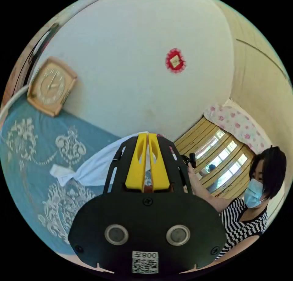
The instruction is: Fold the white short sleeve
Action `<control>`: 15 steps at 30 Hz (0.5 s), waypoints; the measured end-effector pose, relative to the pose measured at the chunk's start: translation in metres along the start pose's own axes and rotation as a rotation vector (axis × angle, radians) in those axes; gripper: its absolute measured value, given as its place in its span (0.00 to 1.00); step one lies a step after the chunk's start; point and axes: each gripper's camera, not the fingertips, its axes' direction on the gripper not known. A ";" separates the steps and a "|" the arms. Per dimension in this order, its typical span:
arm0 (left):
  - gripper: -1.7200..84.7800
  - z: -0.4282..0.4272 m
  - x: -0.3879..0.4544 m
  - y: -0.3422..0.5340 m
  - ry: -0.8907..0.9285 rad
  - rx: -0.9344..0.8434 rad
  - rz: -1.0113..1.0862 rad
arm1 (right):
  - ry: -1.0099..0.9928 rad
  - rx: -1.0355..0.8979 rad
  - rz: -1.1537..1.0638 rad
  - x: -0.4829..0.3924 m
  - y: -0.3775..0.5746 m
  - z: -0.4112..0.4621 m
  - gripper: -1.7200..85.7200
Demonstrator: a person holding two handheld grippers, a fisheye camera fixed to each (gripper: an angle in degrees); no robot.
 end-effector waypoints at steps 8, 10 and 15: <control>0.02 -0.087 0.100 -0.020 -0.017 0.122 0.300 | 0.017 0.145 -0.209 -0.124 0.017 -0.109 0.03; 0.02 -0.095 0.087 0.005 -0.007 0.094 0.263 | 0.011 0.115 -0.180 -0.116 0.046 -0.114 0.03; 0.02 -0.094 0.024 0.099 0.006 -0.049 0.102 | 0.032 -0.025 -0.020 -0.074 0.143 -0.108 0.03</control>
